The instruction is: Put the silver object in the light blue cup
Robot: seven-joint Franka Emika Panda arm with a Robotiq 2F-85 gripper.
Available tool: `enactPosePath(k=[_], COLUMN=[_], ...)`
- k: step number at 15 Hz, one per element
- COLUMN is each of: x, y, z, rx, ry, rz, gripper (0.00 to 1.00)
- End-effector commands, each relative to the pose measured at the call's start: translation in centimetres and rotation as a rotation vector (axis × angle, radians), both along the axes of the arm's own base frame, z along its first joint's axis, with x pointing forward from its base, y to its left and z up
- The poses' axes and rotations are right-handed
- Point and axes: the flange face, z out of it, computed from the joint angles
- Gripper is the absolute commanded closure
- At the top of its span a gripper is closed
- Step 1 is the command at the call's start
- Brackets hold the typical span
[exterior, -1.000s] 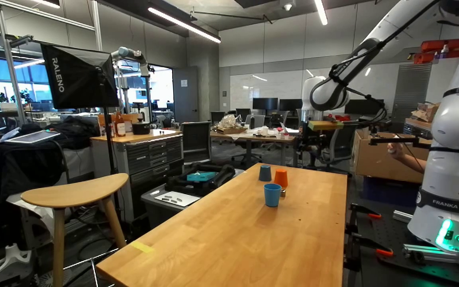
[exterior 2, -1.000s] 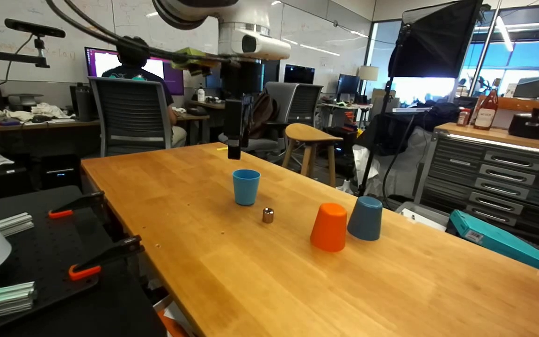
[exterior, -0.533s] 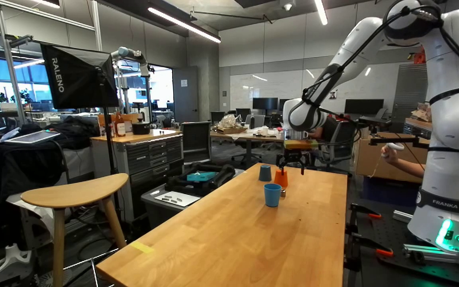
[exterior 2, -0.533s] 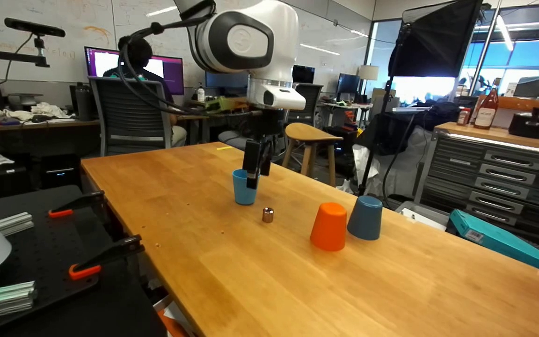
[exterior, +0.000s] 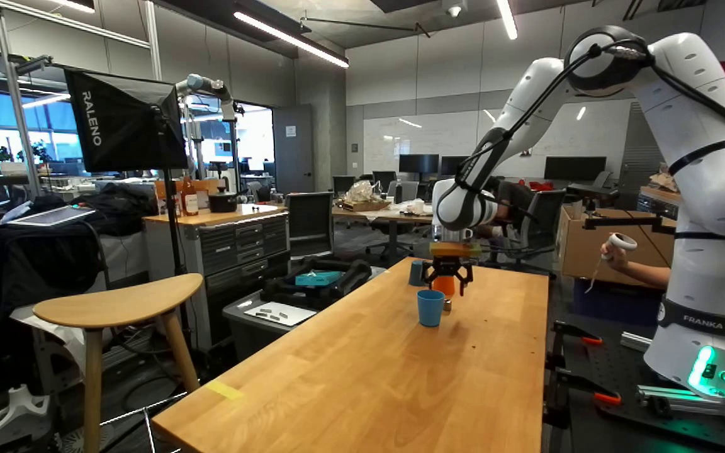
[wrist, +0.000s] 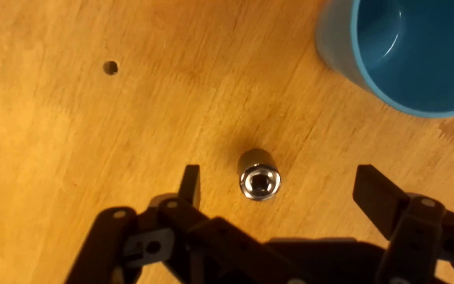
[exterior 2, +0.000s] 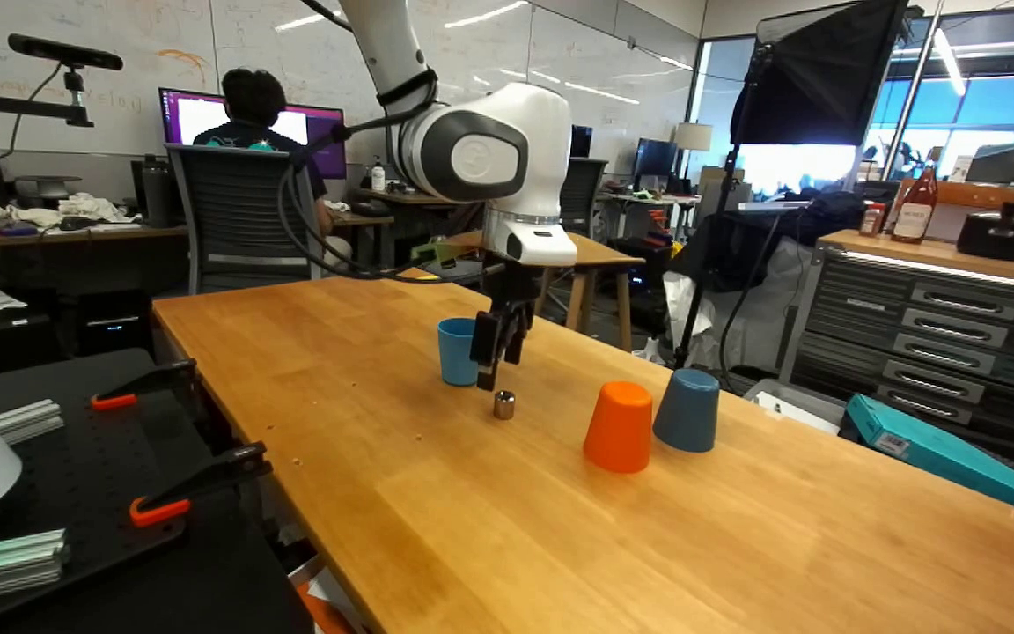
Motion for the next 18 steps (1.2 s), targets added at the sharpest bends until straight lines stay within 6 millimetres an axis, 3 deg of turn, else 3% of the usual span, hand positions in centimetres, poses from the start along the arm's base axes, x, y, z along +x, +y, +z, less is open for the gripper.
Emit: enactPosePath(k=[1, 5, 6, 8, 15, 18], x=[1.5, 1.7, 1.8, 1.9, 2.0, 1.3], y=[-0.2, -0.3, -0.5, -0.6, -0.4, 0.6], z=[-2.2, -3.9, -4.2, -4.5, -3.7, -1.1], rx=[-0.012, -0.013, -0.015, -0.019, -0.013, 0.041], ry=[-0.012, 0.000, -0.001, -0.001, 0.000, 0.028], rz=[-0.042, -0.062, -0.065, -0.070, -0.056, -0.009], gripper=[0.00, 0.00, 0.25, 0.34, 0.89, 0.86])
